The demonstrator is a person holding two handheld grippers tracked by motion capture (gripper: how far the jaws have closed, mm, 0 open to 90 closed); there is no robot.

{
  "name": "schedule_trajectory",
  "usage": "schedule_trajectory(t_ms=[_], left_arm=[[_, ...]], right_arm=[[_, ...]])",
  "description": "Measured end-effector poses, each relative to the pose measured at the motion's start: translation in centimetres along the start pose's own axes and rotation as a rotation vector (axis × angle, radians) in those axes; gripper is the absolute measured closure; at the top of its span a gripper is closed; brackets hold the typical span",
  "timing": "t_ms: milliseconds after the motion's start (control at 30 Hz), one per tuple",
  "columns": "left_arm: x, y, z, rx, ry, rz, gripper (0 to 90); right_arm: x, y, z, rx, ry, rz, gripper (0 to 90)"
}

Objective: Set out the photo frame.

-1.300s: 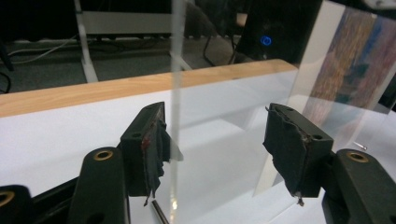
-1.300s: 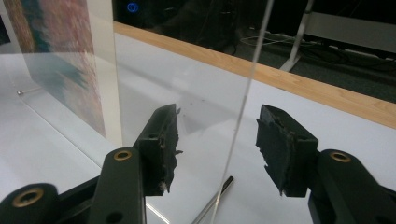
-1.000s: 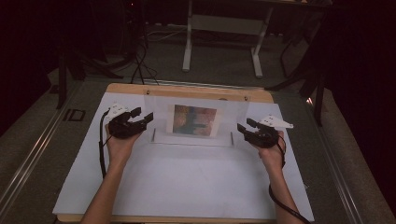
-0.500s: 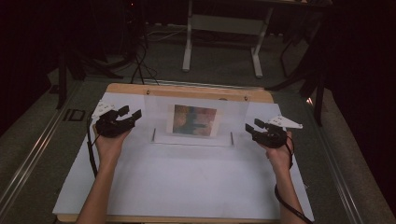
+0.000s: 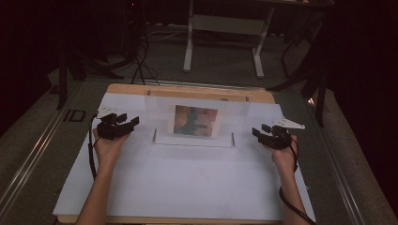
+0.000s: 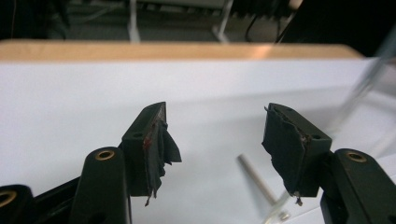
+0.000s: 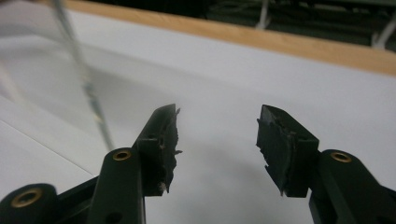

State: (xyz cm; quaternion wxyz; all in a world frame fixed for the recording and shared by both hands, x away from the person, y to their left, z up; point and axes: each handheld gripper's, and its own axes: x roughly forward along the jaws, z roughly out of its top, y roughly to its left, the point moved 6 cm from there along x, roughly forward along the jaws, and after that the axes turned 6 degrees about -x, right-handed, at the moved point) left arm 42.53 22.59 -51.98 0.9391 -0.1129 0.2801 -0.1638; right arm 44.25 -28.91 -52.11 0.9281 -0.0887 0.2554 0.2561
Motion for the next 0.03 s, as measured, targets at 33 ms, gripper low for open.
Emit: schedule_trajectory(t_ms=[33], left_arm=[[0.32,0.34,-0.34,-0.008,0.029,0.005,40.0]], right_arm=[[0.15,-0.22,-0.29,-0.004,0.020,-0.010,46.1]])
